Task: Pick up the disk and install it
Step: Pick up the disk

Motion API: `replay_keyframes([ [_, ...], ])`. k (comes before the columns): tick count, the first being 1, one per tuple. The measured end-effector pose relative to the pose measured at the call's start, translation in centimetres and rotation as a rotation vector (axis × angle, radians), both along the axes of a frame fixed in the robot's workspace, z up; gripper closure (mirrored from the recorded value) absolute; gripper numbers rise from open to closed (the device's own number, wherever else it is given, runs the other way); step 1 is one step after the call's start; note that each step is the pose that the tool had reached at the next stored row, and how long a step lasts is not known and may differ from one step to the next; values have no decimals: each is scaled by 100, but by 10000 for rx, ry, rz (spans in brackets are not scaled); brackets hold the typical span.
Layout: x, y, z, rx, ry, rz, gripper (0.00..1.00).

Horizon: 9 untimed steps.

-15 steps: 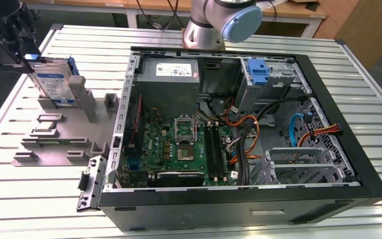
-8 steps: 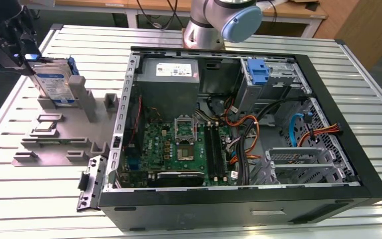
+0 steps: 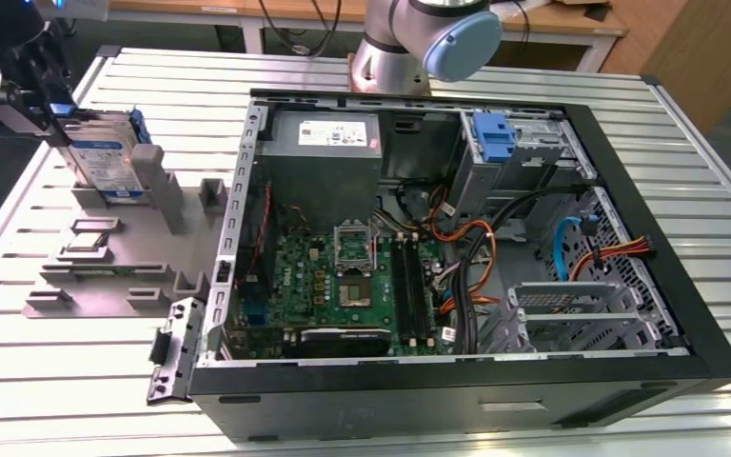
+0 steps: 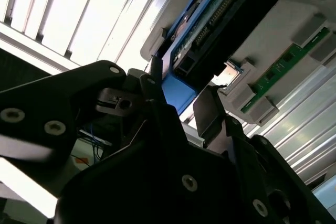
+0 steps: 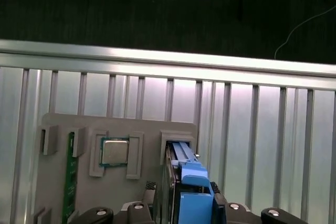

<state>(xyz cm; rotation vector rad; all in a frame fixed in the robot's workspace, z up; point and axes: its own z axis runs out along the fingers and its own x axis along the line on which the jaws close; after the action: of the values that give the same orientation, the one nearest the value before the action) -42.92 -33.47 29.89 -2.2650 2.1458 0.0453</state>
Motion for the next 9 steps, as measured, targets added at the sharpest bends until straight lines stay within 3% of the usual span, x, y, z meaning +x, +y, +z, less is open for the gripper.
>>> replay_keyframes([
  [1,0,1,-3,1,1,-37,52],
  [9,-7,1,-37,6,1,-420,52],
])
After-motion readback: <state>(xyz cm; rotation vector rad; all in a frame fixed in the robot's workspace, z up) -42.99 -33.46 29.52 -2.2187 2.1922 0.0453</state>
